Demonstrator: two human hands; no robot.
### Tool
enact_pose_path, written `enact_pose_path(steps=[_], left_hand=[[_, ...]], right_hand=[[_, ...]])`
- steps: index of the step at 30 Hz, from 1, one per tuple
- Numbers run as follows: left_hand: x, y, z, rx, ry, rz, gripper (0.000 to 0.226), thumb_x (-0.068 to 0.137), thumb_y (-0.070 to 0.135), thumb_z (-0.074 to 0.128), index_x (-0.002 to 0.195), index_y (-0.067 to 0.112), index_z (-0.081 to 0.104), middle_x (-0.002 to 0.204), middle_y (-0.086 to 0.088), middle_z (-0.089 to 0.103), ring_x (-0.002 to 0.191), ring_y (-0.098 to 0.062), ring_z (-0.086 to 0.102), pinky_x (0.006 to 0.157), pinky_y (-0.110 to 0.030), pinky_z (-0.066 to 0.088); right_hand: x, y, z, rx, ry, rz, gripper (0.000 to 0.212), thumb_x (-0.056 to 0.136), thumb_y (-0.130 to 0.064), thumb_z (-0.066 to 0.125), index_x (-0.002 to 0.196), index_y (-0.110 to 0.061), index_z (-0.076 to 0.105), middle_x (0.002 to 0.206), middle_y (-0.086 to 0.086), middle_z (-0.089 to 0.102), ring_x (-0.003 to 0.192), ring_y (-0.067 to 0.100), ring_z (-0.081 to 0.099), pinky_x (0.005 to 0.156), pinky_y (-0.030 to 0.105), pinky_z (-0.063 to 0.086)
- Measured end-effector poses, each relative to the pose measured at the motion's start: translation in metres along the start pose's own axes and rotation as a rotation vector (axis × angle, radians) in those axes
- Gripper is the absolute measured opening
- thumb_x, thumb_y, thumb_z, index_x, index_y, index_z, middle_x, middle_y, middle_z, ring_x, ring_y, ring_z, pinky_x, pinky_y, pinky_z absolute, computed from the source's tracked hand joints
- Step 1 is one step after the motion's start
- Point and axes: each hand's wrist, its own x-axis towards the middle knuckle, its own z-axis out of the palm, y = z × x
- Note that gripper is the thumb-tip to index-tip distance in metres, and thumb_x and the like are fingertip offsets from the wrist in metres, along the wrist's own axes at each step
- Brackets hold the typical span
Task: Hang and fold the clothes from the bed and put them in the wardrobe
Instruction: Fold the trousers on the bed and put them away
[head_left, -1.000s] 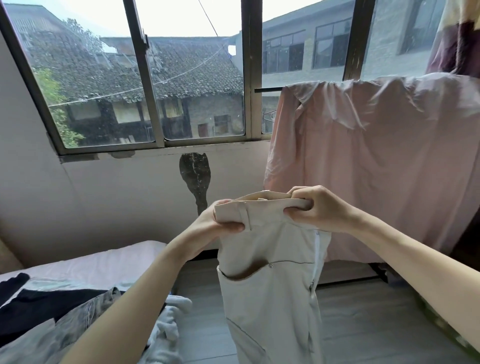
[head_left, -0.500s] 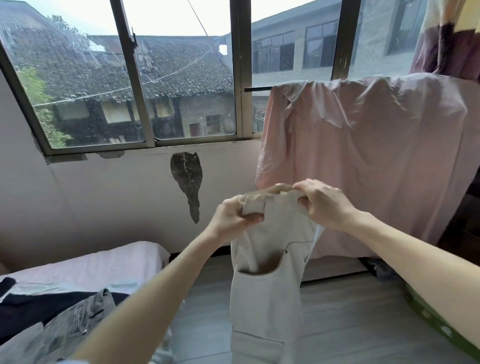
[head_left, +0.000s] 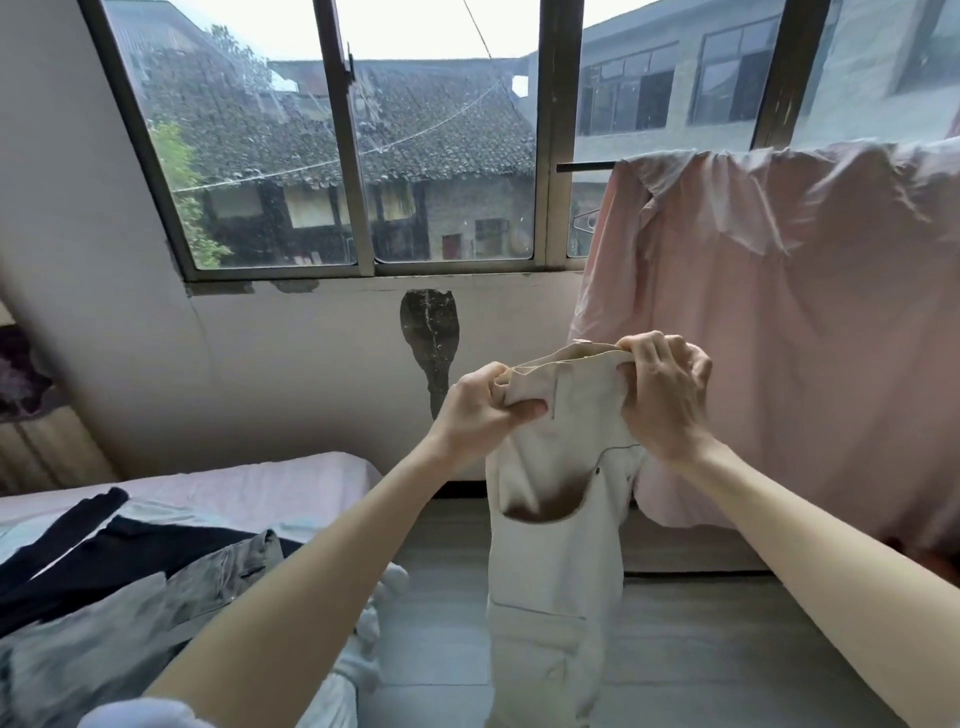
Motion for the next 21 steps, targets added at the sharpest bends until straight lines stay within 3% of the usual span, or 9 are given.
enact_pose_path(steps=[3, 5, 8, 10, 12, 17, 21], left_hand=[[-0.005, 0.012, -0.001, -0.037, 0.015, -0.001, 0.030, 0.065, 0.027, 0.078, 0.075, 0.019, 0.051, 0.060, 0.014, 0.050, 0.056, -0.002, 0.045, 0.057, -0.020, 0.036], [-0.010, 0.018, -0.004, -0.051, 0.052, -0.002, 0.034, 0.062, 0.031, 0.076, 0.075, 0.017, 0.048, 0.062, 0.011, 0.048, 0.058, -0.005, 0.043, 0.057, -0.022, 0.036], [-0.020, 0.023, -0.018, -0.085, 0.092, -0.027, 0.034, 0.066, 0.026, 0.078, 0.076, 0.014, 0.048, 0.067, 0.007, 0.047, 0.061, -0.006, 0.042, 0.057, -0.021, 0.035], [-0.031, 0.022, -0.031, -0.127, 0.114, -0.062, 0.033, 0.071, 0.021, 0.078, 0.082, 0.007, 0.050, 0.070, 0.002, 0.047, 0.064, -0.007, 0.042, 0.058, -0.020, 0.035], [-0.042, 0.020, -0.046, -0.172, 0.151, -0.097, 0.042, 0.067, 0.028, 0.074, 0.092, 0.002, 0.053, 0.078, -0.003, 0.050, 0.072, -0.011, 0.047, 0.064, -0.025, 0.039], [-0.084, 0.005, -0.108, -0.284, 0.290, -0.193, 0.042, 0.070, 0.024, 0.072, 0.105, 0.005, 0.057, 0.091, -0.008, 0.061, 0.086, -0.018, 0.059, 0.079, -0.036, 0.048], [-0.130, -0.010, -0.182, -0.344, 0.469, -0.219, 0.043, 0.072, 0.020, 0.071, 0.110, 0.002, 0.059, 0.096, -0.014, 0.065, 0.089, -0.025, 0.063, 0.086, -0.045, 0.050]], right_hand=[[0.012, -0.012, 0.006, 0.043, 0.048, -0.003, 0.035, 0.086, -0.024, 0.033, 0.105, -0.010, 0.060, 0.110, 0.006, 0.059, 0.113, 0.032, 0.045, 0.105, 0.061, 0.015], [0.019, -0.022, 0.015, 0.119, 0.092, 0.009, 0.031, 0.086, -0.023, 0.039, 0.105, -0.010, 0.060, 0.112, 0.007, 0.059, 0.116, 0.028, 0.040, 0.106, 0.062, 0.011], [0.027, -0.045, 0.032, 0.251, 0.156, -0.014, 0.023, 0.081, -0.011, 0.051, 0.101, -0.009, 0.061, 0.110, 0.010, 0.059, 0.111, 0.022, 0.034, 0.102, 0.063, 0.023], [0.031, -0.062, 0.046, 0.338, 0.203, -0.073, 0.021, 0.078, -0.003, 0.055, 0.097, -0.008, 0.061, 0.105, 0.012, 0.060, 0.107, 0.023, 0.035, 0.092, 0.059, 0.037], [0.034, -0.080, 0.059, 0.442, 0.206, -0.143, 0.021, 0.078, -0.002, 0.051, 0.096, -0.010, 0.059, 0.101, 0.013, 0.060, 0.104, 0.026, 0.039, 0.087, 0.052, 0.040], [0.035, -0.158, 0.096, 0.634, 0.164, -0.317, 0.024, 0.078, 0.000, 0.043, 0.095, -0.013, 0.053, 0.098, 0.014, 0.059, 0.098, 0.034, 0.047, 0.091, 0.029, 0.031], [0.030, -0.262, 0.121, 0.766, 0.090, -0.443, 0.024, 0.079, 0.006, 0.043, 0.095, -0.002, 0.060, 0.098, 0.017, 0.058, 0.099, 0.028, 0.040, 0.091, 0.025, 0.030]])
